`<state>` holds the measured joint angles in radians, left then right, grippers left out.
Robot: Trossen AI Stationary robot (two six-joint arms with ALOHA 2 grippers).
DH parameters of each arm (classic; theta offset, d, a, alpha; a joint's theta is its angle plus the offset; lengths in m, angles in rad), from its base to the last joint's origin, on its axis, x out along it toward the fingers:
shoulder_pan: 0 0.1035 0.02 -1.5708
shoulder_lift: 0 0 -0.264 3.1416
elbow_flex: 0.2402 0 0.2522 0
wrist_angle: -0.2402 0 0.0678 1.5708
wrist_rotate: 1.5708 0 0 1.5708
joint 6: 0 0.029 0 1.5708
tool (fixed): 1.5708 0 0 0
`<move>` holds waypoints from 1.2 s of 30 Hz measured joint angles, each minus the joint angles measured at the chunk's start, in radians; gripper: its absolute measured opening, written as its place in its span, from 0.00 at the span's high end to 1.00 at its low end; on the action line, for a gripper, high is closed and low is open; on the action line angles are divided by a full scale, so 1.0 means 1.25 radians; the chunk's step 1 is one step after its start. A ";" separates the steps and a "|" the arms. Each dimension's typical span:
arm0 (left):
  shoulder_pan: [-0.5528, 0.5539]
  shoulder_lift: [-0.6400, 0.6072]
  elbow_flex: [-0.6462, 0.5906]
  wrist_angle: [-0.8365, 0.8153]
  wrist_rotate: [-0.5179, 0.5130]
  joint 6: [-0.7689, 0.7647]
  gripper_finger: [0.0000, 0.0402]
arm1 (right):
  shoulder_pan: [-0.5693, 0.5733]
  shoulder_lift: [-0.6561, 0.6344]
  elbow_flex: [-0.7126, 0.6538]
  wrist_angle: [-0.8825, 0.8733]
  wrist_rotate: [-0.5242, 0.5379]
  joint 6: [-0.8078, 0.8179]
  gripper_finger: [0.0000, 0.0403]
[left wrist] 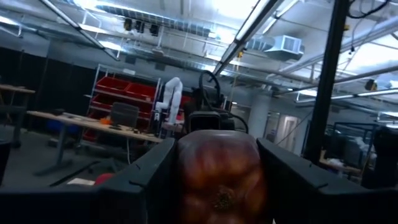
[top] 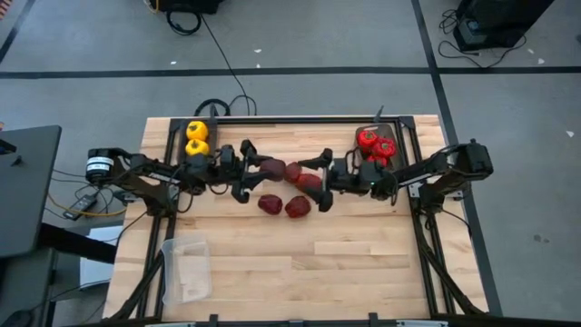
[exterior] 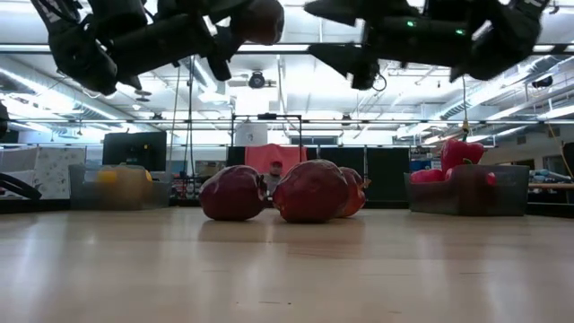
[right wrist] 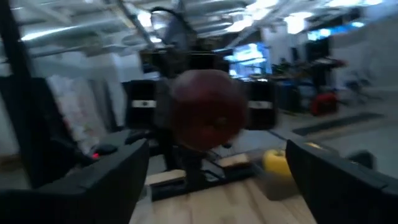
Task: Sort produce into baskets
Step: Put the red apple into the transparent bin
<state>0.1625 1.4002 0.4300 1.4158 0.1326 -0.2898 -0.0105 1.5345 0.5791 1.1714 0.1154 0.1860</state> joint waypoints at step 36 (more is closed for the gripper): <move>-0.040 -0.002 0.001 -0.203 0.052 0.160 0.28 | -0.016 0.138 0.216 -0.303 -0.084 -0.024 0.37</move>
<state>0.1123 1.3983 0.4316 1.1621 0.1973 -0.0899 -0.0311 1.7065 0.8494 0.7925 0.0109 0.1566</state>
